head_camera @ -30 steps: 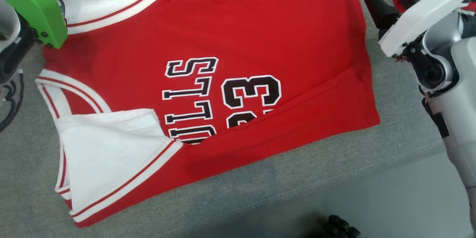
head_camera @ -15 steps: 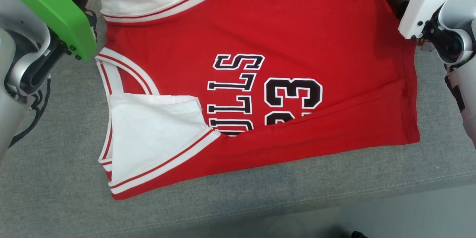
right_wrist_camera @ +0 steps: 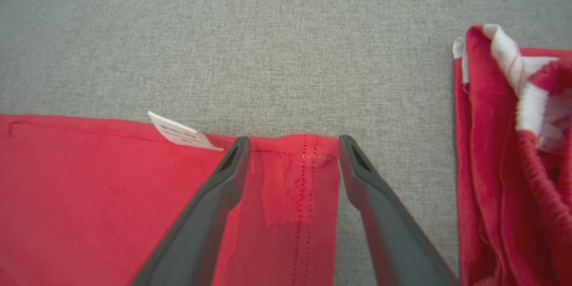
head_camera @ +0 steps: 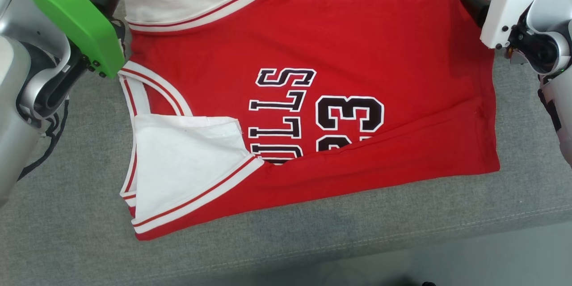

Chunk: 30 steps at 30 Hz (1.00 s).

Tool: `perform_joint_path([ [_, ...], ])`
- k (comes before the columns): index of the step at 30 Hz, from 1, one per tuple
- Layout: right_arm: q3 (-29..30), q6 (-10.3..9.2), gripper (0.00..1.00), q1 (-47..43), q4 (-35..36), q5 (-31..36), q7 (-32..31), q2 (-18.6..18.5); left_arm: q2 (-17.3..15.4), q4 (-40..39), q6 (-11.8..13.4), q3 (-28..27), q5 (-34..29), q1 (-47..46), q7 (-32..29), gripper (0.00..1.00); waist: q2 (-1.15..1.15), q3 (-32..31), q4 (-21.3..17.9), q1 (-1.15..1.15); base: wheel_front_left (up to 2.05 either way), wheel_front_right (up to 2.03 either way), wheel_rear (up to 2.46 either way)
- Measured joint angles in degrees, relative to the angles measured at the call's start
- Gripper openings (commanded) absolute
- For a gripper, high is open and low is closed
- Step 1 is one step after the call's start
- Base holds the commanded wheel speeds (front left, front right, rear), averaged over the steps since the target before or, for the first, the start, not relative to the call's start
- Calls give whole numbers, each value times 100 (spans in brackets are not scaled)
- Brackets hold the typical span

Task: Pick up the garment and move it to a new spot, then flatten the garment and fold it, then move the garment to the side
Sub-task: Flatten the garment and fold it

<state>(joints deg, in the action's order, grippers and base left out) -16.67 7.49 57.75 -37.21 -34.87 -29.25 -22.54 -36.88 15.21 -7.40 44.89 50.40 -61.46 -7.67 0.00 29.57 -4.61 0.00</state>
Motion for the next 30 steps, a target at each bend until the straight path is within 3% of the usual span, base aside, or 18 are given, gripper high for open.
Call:
perform_joint_path([
  [11,74,0,100,70,-316,189,-75,167,41,45,0,120,65,-101,55,0,0,155,81,0,0,0,0],
  [12,87,0,86,104,-360,207,-35,181,48,67,0,132,79,-111,70,0,0,160,93,0,0,0,0],
  [14,123,0,48,140,-444,252,44,215,54,97,0,159,92,-113,97,0,0,150,106,0,0,0,0],
  [16,149,0,39,151,-534,299,123,232,49,114,0,176,103,-114,122,0,0,122,110,0,0,0,0],
  [17,149,0,28,159,-569,330,160,231,47,116,0,186,121,-114,129,0,0,104,110,0,0,0,0],
  [18,152,0,8,160,-602,339,196,230,42,116,0,194,144,-114,151,0,0,85,109,0,0,0,0],
  [19,159,1,0,160,-633,347,244,234,31,113,0,201,155,-114,172,0,0,66,108,0,0,0,0],
  [25,167,0,0,131,-687,308,572,288,-77,-88,0,218,300,-42,321,0,0,-79,96,0,0,0,0],
  [30,116,0,0,-151,-370,21,934,303,-397,-634,36,162,364,372,547,0,0,-259,79,0,0,0,0],
])
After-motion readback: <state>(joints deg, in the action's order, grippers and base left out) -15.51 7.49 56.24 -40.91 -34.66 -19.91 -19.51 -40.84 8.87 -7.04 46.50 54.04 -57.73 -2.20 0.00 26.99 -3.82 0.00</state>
